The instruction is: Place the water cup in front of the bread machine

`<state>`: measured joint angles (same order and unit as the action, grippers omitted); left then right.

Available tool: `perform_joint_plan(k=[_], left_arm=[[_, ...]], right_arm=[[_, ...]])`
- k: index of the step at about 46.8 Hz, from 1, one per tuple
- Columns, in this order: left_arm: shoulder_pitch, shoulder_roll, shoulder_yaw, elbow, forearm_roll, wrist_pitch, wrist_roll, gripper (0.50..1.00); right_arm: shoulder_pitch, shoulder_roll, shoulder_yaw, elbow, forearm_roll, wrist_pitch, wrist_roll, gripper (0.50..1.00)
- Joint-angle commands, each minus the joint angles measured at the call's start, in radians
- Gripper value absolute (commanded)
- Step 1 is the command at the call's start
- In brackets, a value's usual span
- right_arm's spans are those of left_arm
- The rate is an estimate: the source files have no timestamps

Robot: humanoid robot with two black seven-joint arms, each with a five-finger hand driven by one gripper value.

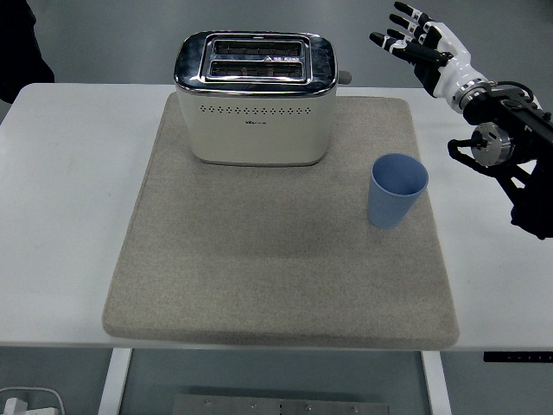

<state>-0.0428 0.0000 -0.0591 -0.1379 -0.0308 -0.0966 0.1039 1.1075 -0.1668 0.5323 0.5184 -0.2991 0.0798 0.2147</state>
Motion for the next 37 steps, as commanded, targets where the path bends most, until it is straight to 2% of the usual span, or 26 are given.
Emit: perform_joint_plan(k=[1, 15, 30, 37], left_arm=[[0.000, 0.000, -0.004, 0.007, -0.001, 0.000, 0.000, 1.000], [-0.002, 0.000, -0.002, 0.012, -0.006, 0.001, -0.001, 1.000], [-0.002, 0.000, 0.001, 0.012, -0.005, 0.001, -0.001, 1.000], [-0.002, 0.000, 0.001, 0.012, -0.005, 0.001, 0.000, 1.000]], right_arm=[[0.000, 0.001, 0.000, 0.000, 0.000, 0.000, 0.000, 0.938], [-0.009, -0.004, 0.000, 0.009, 0.000, 0.003, 0.008, 0.938], [-0.014, -0.025, 0.000, 0.032, 0.002, 0.064, 0.023, 0.938], [-0.031, -0.057, -0.005, 0.071, 0.000, 0.069, 0.023, 0.938]])
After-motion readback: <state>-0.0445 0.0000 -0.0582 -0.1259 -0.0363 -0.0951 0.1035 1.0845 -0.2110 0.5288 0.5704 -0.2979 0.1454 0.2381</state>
